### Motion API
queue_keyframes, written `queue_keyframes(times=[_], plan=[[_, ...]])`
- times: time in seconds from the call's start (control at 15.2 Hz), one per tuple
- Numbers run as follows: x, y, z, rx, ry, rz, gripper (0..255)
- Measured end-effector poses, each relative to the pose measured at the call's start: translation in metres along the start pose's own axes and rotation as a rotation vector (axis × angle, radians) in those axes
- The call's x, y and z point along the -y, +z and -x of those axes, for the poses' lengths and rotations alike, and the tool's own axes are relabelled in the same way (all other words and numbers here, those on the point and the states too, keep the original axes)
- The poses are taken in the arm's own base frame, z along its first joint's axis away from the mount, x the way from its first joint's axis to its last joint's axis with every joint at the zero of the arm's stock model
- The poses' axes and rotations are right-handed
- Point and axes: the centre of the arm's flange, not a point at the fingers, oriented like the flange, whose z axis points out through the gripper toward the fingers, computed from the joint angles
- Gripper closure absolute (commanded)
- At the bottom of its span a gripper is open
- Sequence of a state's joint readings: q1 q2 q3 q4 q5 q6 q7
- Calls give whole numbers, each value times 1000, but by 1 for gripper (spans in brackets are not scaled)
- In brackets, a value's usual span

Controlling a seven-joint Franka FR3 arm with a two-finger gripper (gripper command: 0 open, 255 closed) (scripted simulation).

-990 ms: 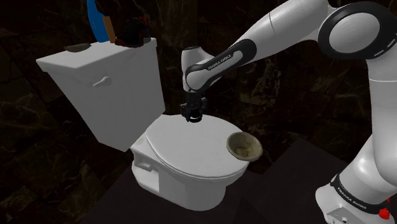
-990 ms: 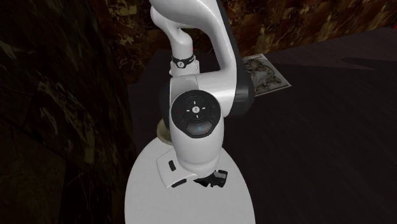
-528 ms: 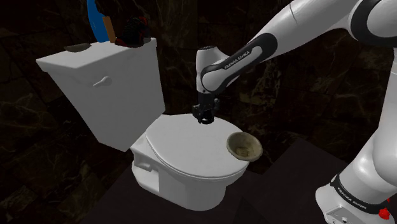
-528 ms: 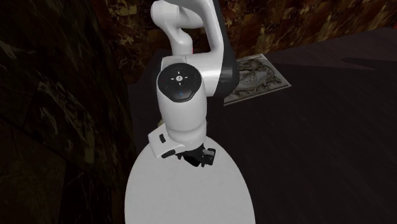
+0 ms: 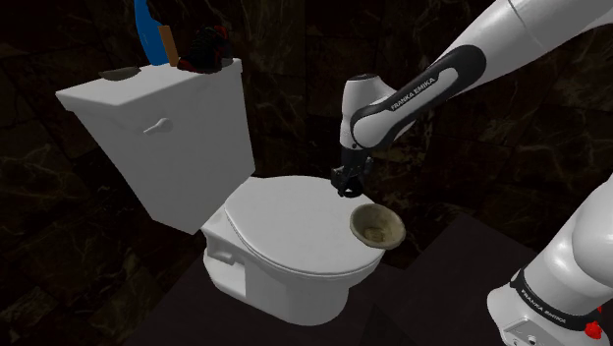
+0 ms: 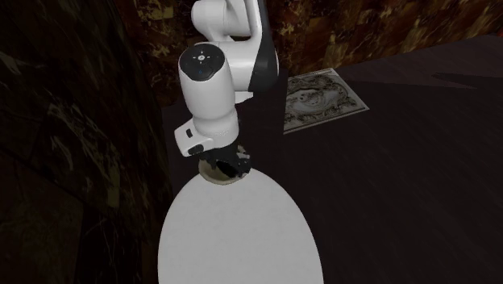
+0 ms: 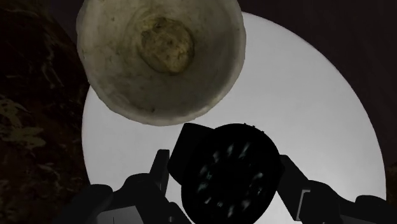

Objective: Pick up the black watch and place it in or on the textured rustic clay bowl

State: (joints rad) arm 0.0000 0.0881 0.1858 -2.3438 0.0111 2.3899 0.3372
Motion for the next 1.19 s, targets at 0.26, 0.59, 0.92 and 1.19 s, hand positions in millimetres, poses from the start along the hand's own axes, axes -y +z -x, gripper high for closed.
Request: queue_keyframes(times=[0.26, 0.59, 0.92, 1.19], plan=[[-37, 4, 40, 0, 0, 0, 255], [-60, 21, 68, 1, 0, 0, 255], [-61, 46, 69, 1, 0, 0, 255], [-62, 68, 66, 1, 0, 0, 255]])
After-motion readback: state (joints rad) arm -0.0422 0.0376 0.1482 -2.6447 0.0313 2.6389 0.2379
